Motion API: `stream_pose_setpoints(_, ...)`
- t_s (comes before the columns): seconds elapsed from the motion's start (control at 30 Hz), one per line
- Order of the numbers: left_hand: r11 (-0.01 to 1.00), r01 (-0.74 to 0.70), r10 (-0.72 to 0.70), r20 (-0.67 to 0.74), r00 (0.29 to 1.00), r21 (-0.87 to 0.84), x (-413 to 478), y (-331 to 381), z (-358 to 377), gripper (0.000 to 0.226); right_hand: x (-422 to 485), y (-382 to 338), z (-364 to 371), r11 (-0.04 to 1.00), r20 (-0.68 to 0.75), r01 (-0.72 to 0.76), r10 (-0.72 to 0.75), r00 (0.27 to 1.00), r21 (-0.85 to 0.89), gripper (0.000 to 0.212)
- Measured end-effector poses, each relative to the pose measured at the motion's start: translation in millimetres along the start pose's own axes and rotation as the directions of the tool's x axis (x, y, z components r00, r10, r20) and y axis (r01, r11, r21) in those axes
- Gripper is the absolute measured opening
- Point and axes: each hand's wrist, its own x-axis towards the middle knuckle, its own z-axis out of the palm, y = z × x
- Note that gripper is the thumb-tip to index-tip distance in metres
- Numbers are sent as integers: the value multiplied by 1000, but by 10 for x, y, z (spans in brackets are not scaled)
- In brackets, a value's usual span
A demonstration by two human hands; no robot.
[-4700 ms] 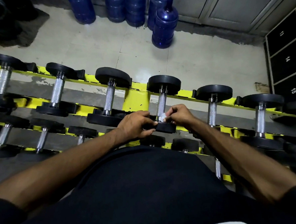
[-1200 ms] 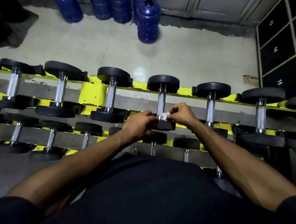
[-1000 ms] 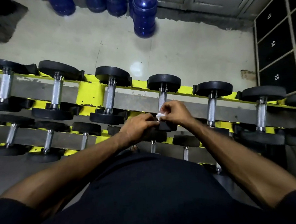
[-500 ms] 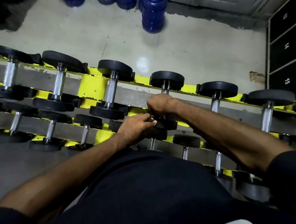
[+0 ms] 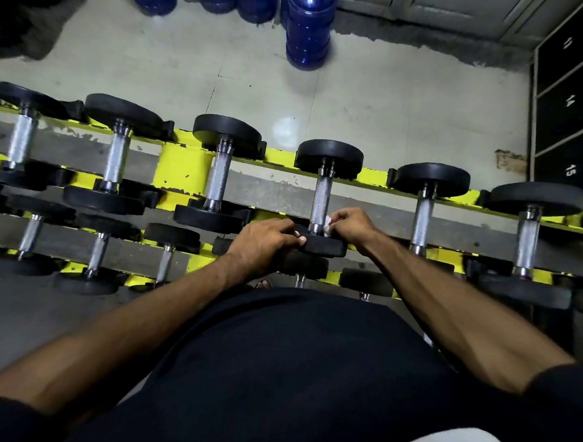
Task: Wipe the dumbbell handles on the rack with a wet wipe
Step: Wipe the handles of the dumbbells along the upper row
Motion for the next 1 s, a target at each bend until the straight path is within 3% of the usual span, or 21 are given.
stream_pose_setpoints(0.2,1000,-16,15,-39,999,-10,22,12,-19,11,37,-144,-26,993,213,-58,79,974,-104,30)
stream_pose_setpoints(0.3,1000,-19,19,-42,999,-19,18,14,-21,10,38,-98,-128,994,376,-109,107,920,-17,39)
stream_pose_setpoints(0.37,1000,-14,14,-28,1000,-19,13,10,-27,11,28,-50,-140,996,335,-86,83,939,-7,39)
stream_pose_setpoints(0.5,1000,-9,9,-11,1000,-22,1,14,-18,14,-97,-15,-199,998,74,31,-27,997,-53,17)
stream_pose_setpoints(0.63,1000,-3,2,-13,1000,-28,-5,20,-11,15,-237,-131,-245,884,135,362,-336,932,-296,21)
stream_pose_setpoints(0.7,999,11,-12,-17,1000,-37,3,27,-14,13,-216,-225,-187,817,73,443,-449,890,-371,20)
stream_pose_setpoints(0.83,999,24,-25,-17,1000,-29,-4,41,-23,15,-154,-415,-133,891,-90,383,-414,906,-244,21)
stream_pose_setpoints(0.93,1000,23,-24,-19,1000,-17,-13,55,-39,16,-227,-470,-149,976,14,212,-213,977,43,23)
stream_pose_setpoints(1.0,999,25,-26,-23,999,-21,0,56,-31,15,-244,-433,-174,975,66,156,-168,984,161,30)
